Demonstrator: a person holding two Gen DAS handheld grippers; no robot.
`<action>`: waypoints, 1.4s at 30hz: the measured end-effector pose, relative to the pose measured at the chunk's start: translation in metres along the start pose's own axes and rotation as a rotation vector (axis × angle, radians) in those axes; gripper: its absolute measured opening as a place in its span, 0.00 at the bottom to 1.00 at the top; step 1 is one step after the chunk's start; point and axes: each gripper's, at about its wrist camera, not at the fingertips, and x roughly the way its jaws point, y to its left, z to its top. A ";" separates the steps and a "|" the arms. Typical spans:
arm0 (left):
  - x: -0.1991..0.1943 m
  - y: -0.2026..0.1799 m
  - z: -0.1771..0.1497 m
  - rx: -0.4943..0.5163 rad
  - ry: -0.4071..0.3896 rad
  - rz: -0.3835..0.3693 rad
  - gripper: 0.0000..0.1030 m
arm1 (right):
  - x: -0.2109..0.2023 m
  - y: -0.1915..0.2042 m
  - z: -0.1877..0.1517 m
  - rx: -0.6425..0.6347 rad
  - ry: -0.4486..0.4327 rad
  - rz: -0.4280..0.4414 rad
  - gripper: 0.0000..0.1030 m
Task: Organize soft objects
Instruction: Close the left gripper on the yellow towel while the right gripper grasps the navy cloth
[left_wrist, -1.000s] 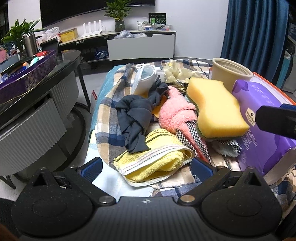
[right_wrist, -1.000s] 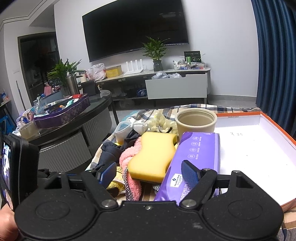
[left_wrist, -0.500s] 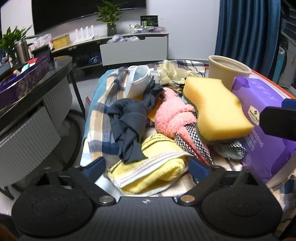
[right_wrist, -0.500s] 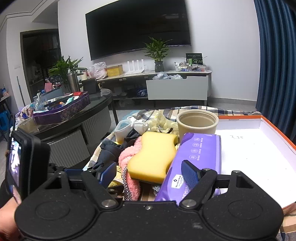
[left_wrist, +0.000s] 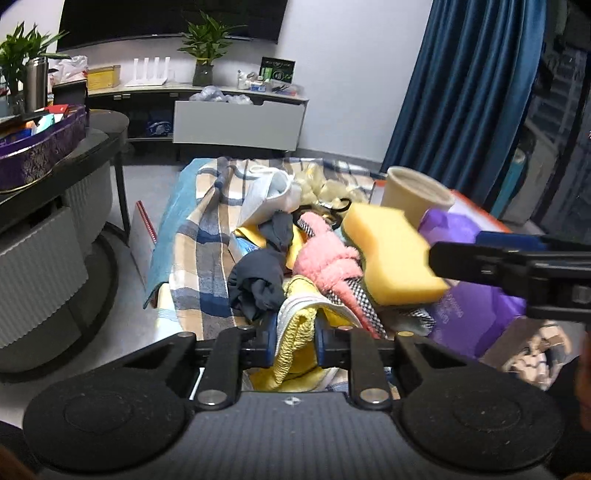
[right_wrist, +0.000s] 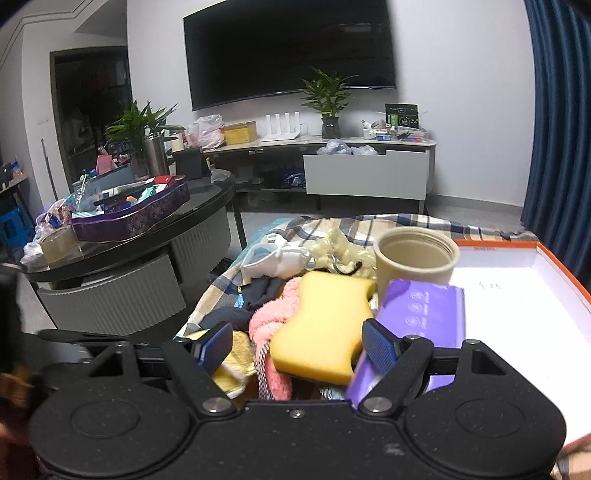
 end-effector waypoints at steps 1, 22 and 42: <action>-0.003 0.003 -0.001 -0.011 -0.007 -0.017 0.21 | 0.003 0.002 0.002 -0.006 0.004 0.002 0.88; -0.062 0.062 0.006 -0.332 -0.326 0.028 0.19 | 0.092 0.068 0.006 -0.003 0.147 0.173 0.88; -0.066 0.070 0.010 -0.356 -0.335 0.057 0.19 | 0.124 0.069 0.002 0.060 0.157 0.129 0.36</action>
